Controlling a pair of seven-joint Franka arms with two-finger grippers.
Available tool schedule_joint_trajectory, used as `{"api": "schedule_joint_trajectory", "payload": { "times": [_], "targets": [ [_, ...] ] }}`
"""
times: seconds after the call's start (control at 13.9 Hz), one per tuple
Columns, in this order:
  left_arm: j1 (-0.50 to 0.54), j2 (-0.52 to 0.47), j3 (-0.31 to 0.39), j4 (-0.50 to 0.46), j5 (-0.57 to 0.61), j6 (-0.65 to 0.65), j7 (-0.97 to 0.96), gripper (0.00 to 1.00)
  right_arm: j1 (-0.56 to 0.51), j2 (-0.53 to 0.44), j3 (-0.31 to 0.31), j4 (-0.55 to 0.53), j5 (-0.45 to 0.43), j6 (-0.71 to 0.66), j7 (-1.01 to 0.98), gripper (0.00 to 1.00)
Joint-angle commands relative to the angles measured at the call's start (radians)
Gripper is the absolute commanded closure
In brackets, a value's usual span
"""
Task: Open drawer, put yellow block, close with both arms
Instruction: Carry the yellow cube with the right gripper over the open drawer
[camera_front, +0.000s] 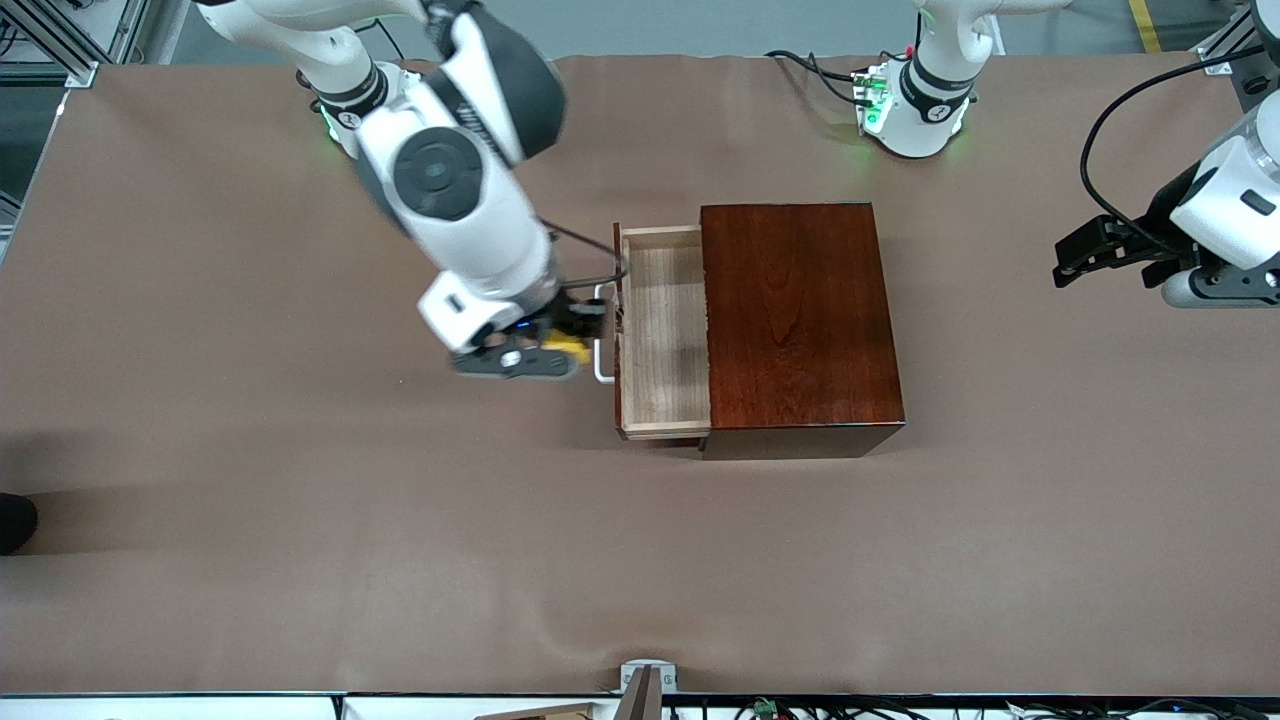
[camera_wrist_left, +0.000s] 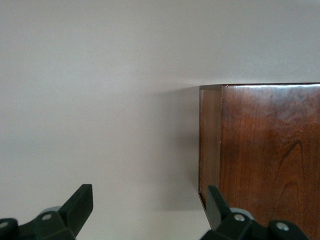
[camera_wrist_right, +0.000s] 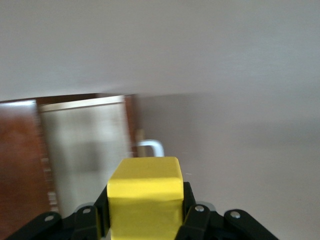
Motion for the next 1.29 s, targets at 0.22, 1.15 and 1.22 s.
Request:
{"api": "schedule_joint_trajectory", "payload": {
  "times": [0.22, 1.15, 1.22],
  "targets": [
    [-0.014, 0.025, -0.011, 0.064, 0.005, 0.029, 0.013, 0.0, 0.068, 0.106, -0.015, 0.004, 0.026, 0.186, -0.078, 1.0],
    [-0.003, 0.065, -0.01, 0.064, 0.006, 0.041, 0.003, 0.0, 0.087, 0.221, -0.015, -0.036, 0.028, 0.402, -0.121, 0.01],
    [-0.003, 0.065, -0.01, 0.064, 0.006, 0.041, 0.003, 0.0, 0.082, 0.215, -0.014, -0.036, 0.031, 0.398, -0.121, 0.0]
  ]
}}
